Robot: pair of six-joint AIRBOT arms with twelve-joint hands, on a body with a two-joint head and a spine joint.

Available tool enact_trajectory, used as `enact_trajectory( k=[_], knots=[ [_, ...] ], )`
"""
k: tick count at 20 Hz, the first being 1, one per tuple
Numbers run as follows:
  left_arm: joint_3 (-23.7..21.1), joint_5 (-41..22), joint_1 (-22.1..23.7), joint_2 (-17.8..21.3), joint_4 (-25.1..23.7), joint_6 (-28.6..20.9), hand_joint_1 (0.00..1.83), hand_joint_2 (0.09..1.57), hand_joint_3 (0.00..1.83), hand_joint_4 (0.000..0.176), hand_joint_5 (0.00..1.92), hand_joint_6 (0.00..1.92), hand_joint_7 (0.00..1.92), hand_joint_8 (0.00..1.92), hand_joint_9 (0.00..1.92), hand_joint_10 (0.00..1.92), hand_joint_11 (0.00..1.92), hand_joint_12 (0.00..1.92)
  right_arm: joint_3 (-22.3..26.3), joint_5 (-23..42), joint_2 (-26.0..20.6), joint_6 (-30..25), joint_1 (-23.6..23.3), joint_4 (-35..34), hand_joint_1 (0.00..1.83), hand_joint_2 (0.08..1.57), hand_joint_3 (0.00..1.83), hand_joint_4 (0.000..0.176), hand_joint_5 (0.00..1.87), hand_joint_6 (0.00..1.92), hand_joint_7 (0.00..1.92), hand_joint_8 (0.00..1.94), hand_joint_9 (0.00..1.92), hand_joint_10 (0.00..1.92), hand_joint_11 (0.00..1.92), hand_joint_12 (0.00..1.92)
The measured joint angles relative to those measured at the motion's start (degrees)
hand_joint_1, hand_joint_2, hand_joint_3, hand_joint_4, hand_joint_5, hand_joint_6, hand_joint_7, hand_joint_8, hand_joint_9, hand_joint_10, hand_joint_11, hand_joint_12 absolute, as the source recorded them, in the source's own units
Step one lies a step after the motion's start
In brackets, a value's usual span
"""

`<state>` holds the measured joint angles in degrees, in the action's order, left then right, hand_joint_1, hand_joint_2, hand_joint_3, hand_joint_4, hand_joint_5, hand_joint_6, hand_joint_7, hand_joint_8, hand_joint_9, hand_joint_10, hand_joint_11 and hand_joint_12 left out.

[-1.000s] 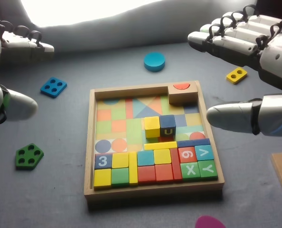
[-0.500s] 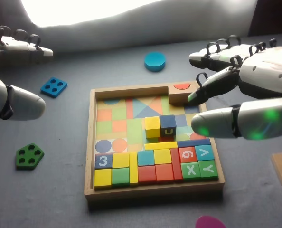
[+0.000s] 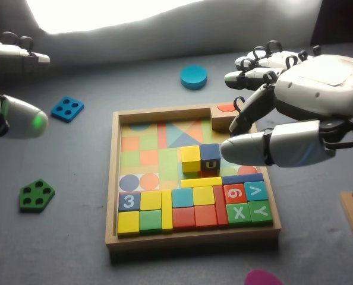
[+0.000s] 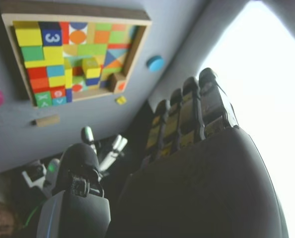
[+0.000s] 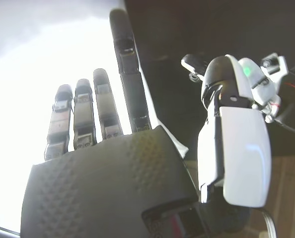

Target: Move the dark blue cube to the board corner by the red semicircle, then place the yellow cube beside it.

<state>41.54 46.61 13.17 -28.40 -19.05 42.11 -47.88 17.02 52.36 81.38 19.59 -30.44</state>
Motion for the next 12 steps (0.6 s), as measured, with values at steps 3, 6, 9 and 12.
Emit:
enact_trajectory(
  k=[3,6,9,12],
  knots=[
    [-0.09,0.24,0.00,0.02,0.20,0.00,0.12,1.29,0.00,0.001,0.01,0.00,0.01,0.00,0.00,0.00,0.00,0.00,-2.01,3.13,3.08,3.13,0.85,-0.11,0.00,1.11,0.01,0.046,0.83,0.05,0.15,0.01,0.00,0.00,0.00,0.00],
    [-0.24,0.55,-0.33,0.02,-0.33,0.00,0.15,1.27,0.00,0.012,0.00,0.00,0.00,0.00,0.00,0.00,0.00,0.00,-3.41,3.56,5.09,3.41,1.25,0.02,0.00,1.11,0.01,0.040,0.82,0.05,0.12,0.00,0.00,0.00,0.00,0.00],
    [-0.26,0.24,-1.55,0.04,-0.24,0.00,0.20,1.27,0.00,0.009,0.00,0.00,0.00,0.00,0.00,0.00,0.00,0.00,-6.19,3.63,7.91,3.56,2.38,-0.20,0.00,1.11,0.01,0.021,0.81,0.04,0.15,0.01,0.00,0.00,0.00,0.00],
    [-0.24,-0.39,-1.53,0.02,-0.70,0.00,0.16,1.28,0.00,0.009,0.00,0.00,0.00,0.00,0.00,0.00,0.00,0.00,-8.22,3.65,10.16,3.65,3.26,-0.26,0.00,1.11,0.00,0.031,0.80,0.03,0.15,0.01,0.00,0.00,0.00,0.00]
  ],
)
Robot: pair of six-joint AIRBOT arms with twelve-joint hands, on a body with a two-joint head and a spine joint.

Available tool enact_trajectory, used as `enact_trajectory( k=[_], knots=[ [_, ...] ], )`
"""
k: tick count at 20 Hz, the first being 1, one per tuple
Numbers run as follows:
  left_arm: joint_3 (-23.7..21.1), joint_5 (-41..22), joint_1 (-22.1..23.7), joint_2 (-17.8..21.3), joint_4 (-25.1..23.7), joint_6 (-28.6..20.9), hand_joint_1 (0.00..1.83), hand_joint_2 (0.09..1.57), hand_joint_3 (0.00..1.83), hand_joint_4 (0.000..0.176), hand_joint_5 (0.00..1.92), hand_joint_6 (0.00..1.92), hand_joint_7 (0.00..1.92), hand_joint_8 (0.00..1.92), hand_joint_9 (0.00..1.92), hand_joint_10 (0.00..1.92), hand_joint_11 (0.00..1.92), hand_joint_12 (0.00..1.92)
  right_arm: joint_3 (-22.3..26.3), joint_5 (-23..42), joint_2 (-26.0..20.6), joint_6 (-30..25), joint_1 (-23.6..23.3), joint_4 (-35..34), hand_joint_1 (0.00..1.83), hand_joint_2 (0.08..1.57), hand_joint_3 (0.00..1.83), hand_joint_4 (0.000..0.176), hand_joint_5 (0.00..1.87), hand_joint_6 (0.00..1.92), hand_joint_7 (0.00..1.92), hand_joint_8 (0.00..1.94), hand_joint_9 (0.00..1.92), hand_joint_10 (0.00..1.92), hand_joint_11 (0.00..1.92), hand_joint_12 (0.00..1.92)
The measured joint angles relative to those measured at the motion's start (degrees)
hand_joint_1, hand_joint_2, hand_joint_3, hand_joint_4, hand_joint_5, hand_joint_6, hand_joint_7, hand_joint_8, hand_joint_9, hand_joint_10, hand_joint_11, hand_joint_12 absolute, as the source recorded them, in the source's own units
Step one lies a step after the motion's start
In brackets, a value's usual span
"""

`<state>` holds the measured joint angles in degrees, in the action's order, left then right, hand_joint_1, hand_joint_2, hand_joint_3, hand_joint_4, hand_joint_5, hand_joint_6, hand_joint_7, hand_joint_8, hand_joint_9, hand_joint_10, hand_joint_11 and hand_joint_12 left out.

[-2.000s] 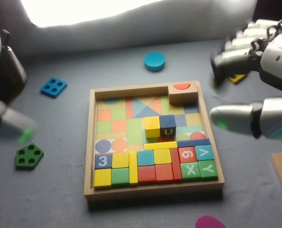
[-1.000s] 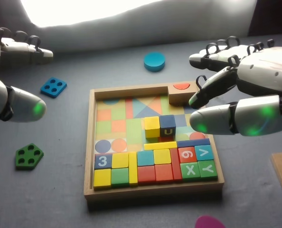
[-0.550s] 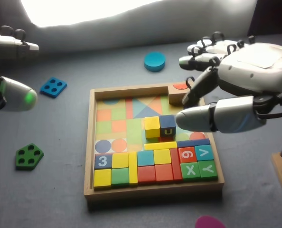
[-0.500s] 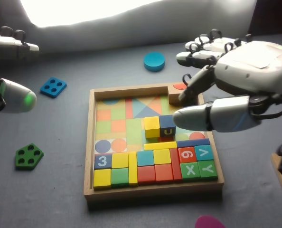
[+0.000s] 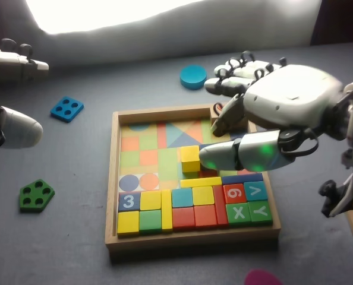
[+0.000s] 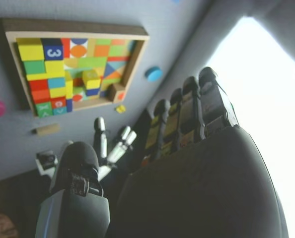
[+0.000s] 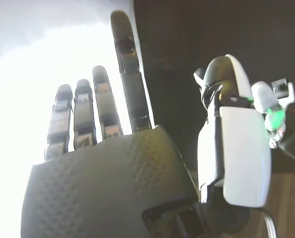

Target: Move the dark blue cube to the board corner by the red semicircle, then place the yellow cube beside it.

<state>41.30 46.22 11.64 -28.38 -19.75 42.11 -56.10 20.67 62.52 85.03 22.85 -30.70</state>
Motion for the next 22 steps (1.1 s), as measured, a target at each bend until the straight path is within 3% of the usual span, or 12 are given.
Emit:
enact_trajectory(
  k=[1,2,7,8,15,18,21,22],
  knots=[
    [0.00,0.02,0.00,0.02,0.15,0.00,0.15,1.28,0.00,0.004,0.00,0.00,0.01,0.00,0.00,0.00,0.01,0.00,-0.37,-0.04,0.55,0.24,0.26,0.02,0.00,1.11,0.00,0.032,0.79,0.03,0.16,0.01,0.00,0.00,0.00,0.00],
    [0.00,0.02,0.00,0.00,0.20,0.00,0.16,1.28,0.00,0.003,0.00,0.00,0.01,0.00,0.00,0.00,0.00,0.00,-0.52,-0.09,0.98,0.42,0.39,0.11,0.00,1.11,0.00,0.017,0.79,0.03,0.16,0.01,0.00,0.00,0.00,0.00],
    [0.13,-0.15,0.33,0.00,0.20,-0.02,0.19,1.27,0.00,0.000,0.00,0.00,0.01,0.00,0.00,0.00,0.01,0.01,-1.77,0.26,2.97,0.61,0.92,0.94,0.00,1.11,0.00,0.013,0.79,0.02,0.12,0.00,0.00,0.00,0.00,0.00],
    [0.13,-0.28,0.35,0.00,0.20,-0.02,0.17,1.28,0.00,0.000,0.00,0.00,0.01,0.00,0.00,0.00,0.00,0.00,-2.08,0.94,3.43,0.61,1.14,0.96,0.00,1.11,0.00,0.005,0.78,0.02,0.13,0.01,0.00,0.00,0.00,0.00],
    [0.13,-0.52,0.35,0.00,0.00,0.00,0.19,1.27,0.00,0.000,0.05,0.02,0.06,0.02,0.02,0.01,0.02,0.01,-5.95,2.05,7.02,0.70,3.19,0.70,0.00,1.11,0.00,0.017,0.79,0.02,0.14,0.01,0.00,0.00,0.00,0.00],
    [0.11,-0.55,0.35,0.00,0.15,-0.02,0.18,1.28,0.00,0.000,0.02,0.00,0.02,0.00,0.00,0.00,0.00,0.00,-6.08,2.19,7.08,0.68,3.19,0.72,0.00,1.12,0.00,0.006,0.81,0.02,0.16,0.01,0.00,0.00,0.00,0.00],
    [0.11,-0.70,0.35,0.00,0.17,-0.02,0.19,1.28,0.00,0.000,0.01,0.00,0.04,0.01,0.00,0.00,0.01,0.01,-6.19,1.75,7.15,0.70,3.19,0.70,0.00,1.11,0.00,0.007,0.80,0.02,0.16,0.01,0.00,0.00,0.00,0.00],
    [0.11,-0.70,0.35,0.00,0.15,-0.02,0.18,1.27,0.00,0.007,0.01,0.00,0.04,0.01,0.00,0.00,0.02,0.02,-6.19,2.01,7.15,0.68,3.50,0.76,0.00,1.12,0.00,0.000,0.81,0.02,0.17,0.02,0.00,0.00,0.00,0.00]
  ],
)
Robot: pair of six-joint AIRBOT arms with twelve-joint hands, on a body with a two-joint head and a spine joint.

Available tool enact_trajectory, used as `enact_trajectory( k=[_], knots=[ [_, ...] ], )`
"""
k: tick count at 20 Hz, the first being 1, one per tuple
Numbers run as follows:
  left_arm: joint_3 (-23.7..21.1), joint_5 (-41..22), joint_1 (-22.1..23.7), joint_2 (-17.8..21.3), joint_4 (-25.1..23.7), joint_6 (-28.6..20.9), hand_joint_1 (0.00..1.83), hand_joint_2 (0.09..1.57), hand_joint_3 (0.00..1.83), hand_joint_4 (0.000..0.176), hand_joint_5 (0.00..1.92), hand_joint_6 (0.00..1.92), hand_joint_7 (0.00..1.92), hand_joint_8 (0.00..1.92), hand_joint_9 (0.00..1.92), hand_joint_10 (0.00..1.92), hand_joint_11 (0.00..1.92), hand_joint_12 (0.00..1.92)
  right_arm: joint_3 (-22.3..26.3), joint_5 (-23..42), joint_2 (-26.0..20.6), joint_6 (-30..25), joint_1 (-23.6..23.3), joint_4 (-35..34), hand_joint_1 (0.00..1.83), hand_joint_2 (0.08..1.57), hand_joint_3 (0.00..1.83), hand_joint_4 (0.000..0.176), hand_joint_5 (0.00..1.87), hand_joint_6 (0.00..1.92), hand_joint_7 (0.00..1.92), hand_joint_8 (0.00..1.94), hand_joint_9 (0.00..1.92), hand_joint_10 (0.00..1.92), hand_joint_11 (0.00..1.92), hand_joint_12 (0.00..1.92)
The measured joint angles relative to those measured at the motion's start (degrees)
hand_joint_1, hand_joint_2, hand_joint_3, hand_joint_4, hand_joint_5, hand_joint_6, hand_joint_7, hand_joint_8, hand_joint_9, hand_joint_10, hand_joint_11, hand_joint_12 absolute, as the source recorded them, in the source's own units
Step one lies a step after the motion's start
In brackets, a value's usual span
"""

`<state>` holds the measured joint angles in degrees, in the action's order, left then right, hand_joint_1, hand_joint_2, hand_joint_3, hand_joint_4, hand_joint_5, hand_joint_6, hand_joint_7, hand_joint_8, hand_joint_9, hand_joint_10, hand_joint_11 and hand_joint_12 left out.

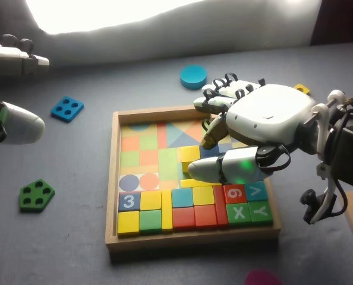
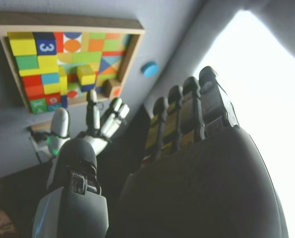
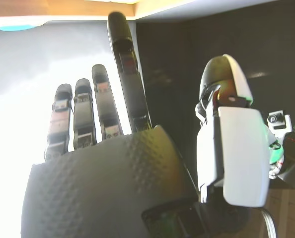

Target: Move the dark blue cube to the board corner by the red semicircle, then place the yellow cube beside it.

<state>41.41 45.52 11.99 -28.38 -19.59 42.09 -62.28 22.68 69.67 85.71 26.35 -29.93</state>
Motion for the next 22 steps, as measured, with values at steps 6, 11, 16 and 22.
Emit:
enact_trajectory(
  k=[6,11,16,22],
  knots=[
    [0.00,-0.09,0.59,0.00,0.00,0.00,0.18,1.28,0.00,0.007,0.04,0.01,0.06,0.01,0.00,0.00,0.01,0.01,-0.35,-1.01,0.11,-0.02,0.35,-0.04,0.00,1.11,0.00,0.001,0.81,0.00,0.24,0.00,0.05,0.00,0.00,0.05],
    [0.00,-0.09,0.79,0.00,0.02,0.00,0.19,1.28,0.00,0.002,0.04,0.01,0.05,0.00,0.00,0.00,0.01,0.01,-0.70,-0.59,0.35,-0.13,1.11,0.00,0.00,1.12,0.00,0.005,0.79,0.00,0.14,0.00,0.00,0.00,0.00,0.00],
    [0.09,0.00,1.36,0.00,0.02,0.00,0.20,1.29,0.00,0.002,0.05,0.01,0.06,0.00,0.00,0.00,0.01,0.01,-1.27,-0.37,0.42,-0.13,1.18,0.15,0.00,1.12,0.00,0.000,0.80,0.01,0.16,0.01,0.00,0.00,0.00,0.00],
    [0.72,-0.07,1.49,0.00,-0.13,0.02,0.16,1.29,0.00,0.000,0.02,0.00,0.04,0.00,0.00,0.00,0.01,0.00,-3.17,0.79,0.39,0.09,1.84,0.37,0.00,1.11,0.00,0.000,0.80,0.00,0.16,0.00,0.00,0.00,0.00,0.00]
  ],
)
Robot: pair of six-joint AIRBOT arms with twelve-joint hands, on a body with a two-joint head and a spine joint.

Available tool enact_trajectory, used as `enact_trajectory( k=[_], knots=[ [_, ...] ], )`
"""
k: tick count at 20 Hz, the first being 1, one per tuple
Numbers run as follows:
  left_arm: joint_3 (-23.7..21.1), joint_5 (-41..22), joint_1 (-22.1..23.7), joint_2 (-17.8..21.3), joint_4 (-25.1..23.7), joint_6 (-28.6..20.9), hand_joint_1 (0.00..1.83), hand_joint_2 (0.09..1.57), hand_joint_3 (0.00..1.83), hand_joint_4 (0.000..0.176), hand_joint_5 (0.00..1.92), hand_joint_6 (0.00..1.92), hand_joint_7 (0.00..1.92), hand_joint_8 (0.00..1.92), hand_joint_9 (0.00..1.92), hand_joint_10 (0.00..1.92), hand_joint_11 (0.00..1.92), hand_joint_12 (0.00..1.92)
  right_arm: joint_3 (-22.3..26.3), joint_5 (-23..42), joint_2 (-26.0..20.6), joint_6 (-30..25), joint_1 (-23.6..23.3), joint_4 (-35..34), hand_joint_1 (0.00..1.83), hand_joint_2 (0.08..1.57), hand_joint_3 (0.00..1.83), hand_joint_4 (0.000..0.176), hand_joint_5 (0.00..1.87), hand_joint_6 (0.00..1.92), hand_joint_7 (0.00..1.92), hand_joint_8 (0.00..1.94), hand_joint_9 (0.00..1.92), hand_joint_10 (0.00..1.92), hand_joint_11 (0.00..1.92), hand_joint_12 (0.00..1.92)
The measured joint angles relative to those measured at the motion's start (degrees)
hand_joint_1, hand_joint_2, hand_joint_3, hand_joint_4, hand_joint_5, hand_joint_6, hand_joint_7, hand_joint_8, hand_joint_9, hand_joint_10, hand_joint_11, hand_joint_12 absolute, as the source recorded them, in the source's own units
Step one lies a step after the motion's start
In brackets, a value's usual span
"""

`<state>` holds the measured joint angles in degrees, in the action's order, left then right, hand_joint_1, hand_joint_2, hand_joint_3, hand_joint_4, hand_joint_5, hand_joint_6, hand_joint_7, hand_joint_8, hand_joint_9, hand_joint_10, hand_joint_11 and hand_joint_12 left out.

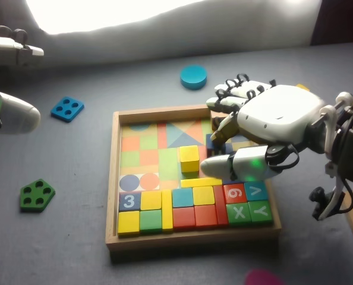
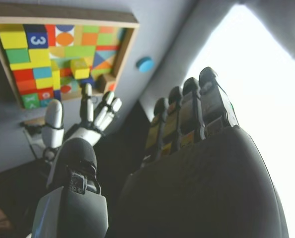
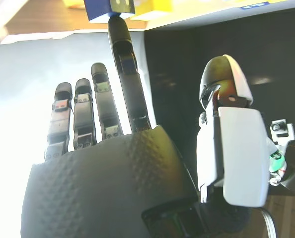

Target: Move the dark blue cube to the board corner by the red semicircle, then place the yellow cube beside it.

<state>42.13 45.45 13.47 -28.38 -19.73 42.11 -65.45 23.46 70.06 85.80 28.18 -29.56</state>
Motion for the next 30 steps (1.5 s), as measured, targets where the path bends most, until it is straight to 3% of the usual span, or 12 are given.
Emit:
enact_trajectory(
  k=[5,7,10,13,19,25,26,30],
  knots=[
    [0.00,1.22,2.43,-0.04,0.39,0.09,0.19,1.28,0.00,0.000,0.02,0.00,0.02,0.00,0.00,0.00,0.00,0.00,-2.43,1.05,-0.07,0.07,0.76,0.24,0.00,1.12,0.00,0.000,0.81,0.01,0.14,0.00,0.00,0.00,0.00,0.00],
    [0.00,1.81,2.73,-0.04,0.35,0.15,0.16,1.28,0.00,0.009,0.01,0.00,0.01,0.00,0.00,0.00,0.00,0.00,-2.99,1.11,-0.24,0.09,0.76,0.24,0.00,1.12,0.00,0.000,0.82,0.01,0.16,0.01,0.00,0.00,0.00,0.00],
    [-0.07,2.56,2.73,-0.11,0.42,0.98,0.18,1.28,0.00,0.000,0.02,0.01,0.03,0.01,0.00,0.00,0.01,0.00,-3.80,1.46,-0.33,0.07,1.14,0.31,0.00,1.12,0.00,0.000,0.80,0.00,0.16,0.01,0.00,0.00,0.00,0.00],
    [-0.07,3.15,2.73,-0.11,0.39,1.16,0.19,1.27,0.00,0.000,0.02,0.01,0.02,0.00,0.00,0.00,0.00,0.00,-3.82,1.68,-0.59,0.07,1.36,0.44,0.00,1.12,0.00,0.000,0.80,0.00,0.17,0.01,0.00,0.00,0.00,0.00],
    [-0.07,3.37,2.91,-0.11,0.46,3.10,0.10,1.30,0.01,0.021,0.03,0.00,0.01,0.00,0.00,0.00,0.00,0.00,-3.80,0.81,-1.64,-0.02,1.40,0.50,0.00,1.13,0.01,0.000,0.78,0.00,0.16,0.01,0.00,0.00,0.00,0.00],
    [-0.04,3.67,3.69,-0.11,0.52,4.50,0.13,1.28,0.00,0.018,0.04,0.01,0.03,0.01,0.00,0.00,0.02,0.01,-3.80,0.48,-1.84,-0.50,1.25,0.46,0.00,1.14,0.01,0.000,0.76,0.00,0.17,0.01,0.00,0.00,0.00,0.00],
    [-0.07,3.50,4.15,-0.11,0.46,4.28,0.14,1.28,0.00,0.010,0.03,0.00,0.03,0.00,0.00,0.00,0.02,0.02,-3.80,-0.44,-1.86,-0.83,0.50,0.37,0.00,1.14,0.01,0.000,0.77,0.01,0.16,0.00,0.00,0.00,0.00,0.00],
    [-0.07,3.52,4.39,-0.39,0.46,4.26,0.19,1.27,0.00,0.017,0.07,0.00,0.04,0.00,0.00,0.00,0.00,0.07,-2.82,-0.02,-1.88,-0.79,-0.72,-0.22,0.00,1.14,0.00,0.000,0.76,0.00,0.15,0.00,0.00,0.00,0.00,0.00]
  ],
)
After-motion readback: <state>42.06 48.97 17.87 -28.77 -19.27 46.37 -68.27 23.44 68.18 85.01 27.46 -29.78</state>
